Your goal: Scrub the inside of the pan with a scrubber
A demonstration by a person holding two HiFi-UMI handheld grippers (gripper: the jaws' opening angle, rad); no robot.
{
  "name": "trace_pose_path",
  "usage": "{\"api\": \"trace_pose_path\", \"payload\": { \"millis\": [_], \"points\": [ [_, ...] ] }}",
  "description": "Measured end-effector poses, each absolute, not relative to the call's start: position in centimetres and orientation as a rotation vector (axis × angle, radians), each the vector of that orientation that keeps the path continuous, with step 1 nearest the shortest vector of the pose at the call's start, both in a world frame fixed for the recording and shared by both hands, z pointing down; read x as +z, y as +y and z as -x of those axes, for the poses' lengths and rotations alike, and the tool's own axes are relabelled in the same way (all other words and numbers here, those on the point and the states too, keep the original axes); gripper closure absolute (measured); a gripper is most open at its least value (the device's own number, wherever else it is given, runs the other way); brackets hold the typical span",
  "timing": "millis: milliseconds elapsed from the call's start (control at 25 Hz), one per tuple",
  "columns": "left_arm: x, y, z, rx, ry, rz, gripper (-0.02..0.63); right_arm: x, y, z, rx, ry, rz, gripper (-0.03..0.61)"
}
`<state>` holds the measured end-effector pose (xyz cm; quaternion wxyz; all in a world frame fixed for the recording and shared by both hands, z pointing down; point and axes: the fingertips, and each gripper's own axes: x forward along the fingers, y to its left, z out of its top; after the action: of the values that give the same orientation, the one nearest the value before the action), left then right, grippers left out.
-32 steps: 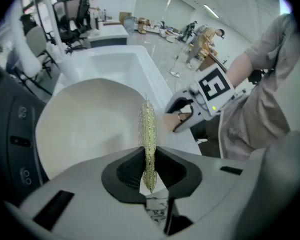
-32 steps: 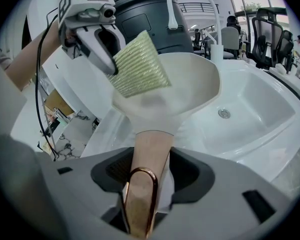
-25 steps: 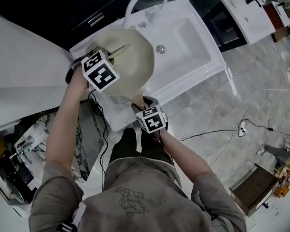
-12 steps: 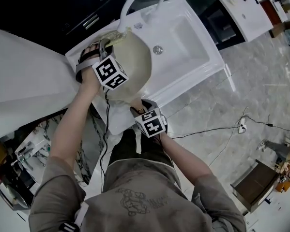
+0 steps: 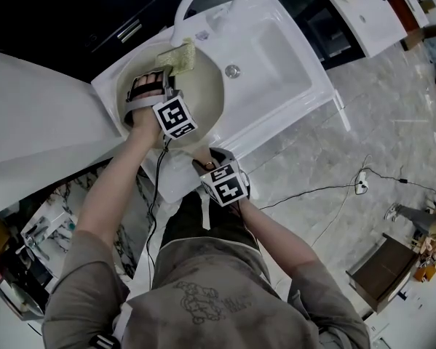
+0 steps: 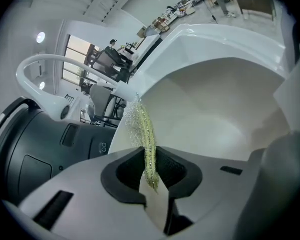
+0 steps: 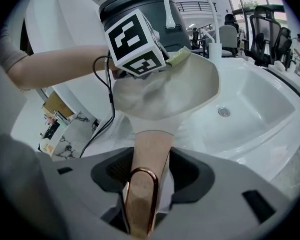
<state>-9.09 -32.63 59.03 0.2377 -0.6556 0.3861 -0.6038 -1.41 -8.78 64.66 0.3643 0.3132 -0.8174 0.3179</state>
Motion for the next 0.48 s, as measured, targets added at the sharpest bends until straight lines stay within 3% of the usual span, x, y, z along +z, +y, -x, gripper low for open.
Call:
{"api": "trace_pose_path", "payload": {
  "millis": [480],
  "points": [
    [65.1,-29.6,8.3,-1.840,0.805,1.876,0.547,64.6,-8.8,1.5,0.812,-2.111,-0.818,0.351]
  ]
}}
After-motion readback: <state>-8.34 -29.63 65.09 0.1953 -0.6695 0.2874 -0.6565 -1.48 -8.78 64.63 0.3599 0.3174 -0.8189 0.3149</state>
